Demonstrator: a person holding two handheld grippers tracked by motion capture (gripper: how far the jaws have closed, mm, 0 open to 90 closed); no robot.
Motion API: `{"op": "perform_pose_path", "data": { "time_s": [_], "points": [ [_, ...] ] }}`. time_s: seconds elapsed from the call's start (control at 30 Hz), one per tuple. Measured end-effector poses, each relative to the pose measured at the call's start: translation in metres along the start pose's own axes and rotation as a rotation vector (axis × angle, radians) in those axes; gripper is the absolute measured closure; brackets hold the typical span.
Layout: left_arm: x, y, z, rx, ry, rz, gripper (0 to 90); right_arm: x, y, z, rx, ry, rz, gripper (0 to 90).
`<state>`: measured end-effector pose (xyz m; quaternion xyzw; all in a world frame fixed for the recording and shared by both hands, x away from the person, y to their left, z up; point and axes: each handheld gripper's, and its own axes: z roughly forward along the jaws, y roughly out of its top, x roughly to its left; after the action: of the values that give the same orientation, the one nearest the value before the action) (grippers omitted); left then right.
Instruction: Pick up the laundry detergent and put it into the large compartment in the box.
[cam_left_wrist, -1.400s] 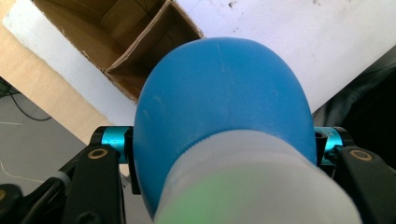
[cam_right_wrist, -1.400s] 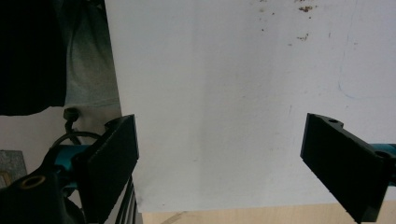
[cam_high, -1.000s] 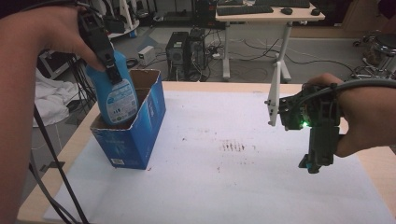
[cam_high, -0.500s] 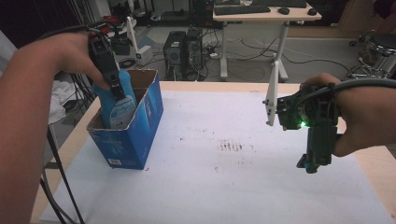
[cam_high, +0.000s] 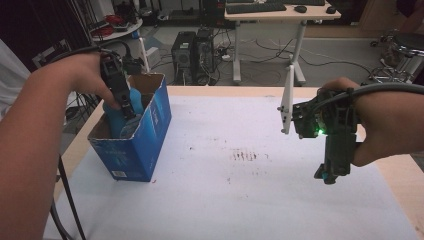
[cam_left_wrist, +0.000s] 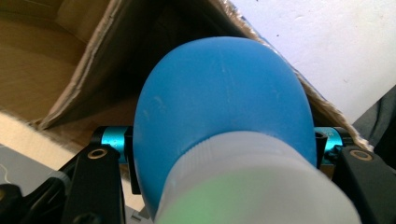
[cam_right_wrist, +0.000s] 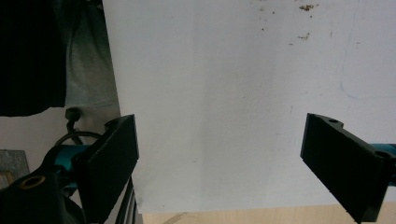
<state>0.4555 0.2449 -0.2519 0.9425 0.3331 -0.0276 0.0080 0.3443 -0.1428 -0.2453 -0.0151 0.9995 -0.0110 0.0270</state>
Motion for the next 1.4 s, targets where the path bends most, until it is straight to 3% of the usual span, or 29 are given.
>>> {"op": "perform_pose_path", "data": {
  "time_s": [0.23,0.5,0.7,1.0,1.17,1.4],
  "points": [
    [0.001,0.0,0.015,0.003,-0.004,0.032,39.1,0.0,-0.001,0.0,0.001,0.0,0.009,10.5],
    [0.003,-0.004,0.028,-0.004,-0.018,-0.001,39.0,0.0,-0.001,0.0,0.0,0.0,0.008,10.5],
    [0.002,-0.005,0.039,0.009,-0.021,0.018,38.9,0.0,0.0,0.0,-0.003,-0.002,0.003,10.5],
    [0.005,-0.01,0.039,-0.002,-0.034,0.012,38.1,0.0,-0.003,-0.001,-0.002,-0.002,0.009,10.5],
    [0.005,-0.01,0.038,0.005,-0.007,0.017,31.8,0.0,-0.002,-0.001,0.0,-0.003,0.011,10.5],
    [0.006,-0.011,0.035,0.001,-0.007,0.021,29.2,0.001,-0.001,0.0,-0.003,-0.004,0.013,10.5]
  ]
}}
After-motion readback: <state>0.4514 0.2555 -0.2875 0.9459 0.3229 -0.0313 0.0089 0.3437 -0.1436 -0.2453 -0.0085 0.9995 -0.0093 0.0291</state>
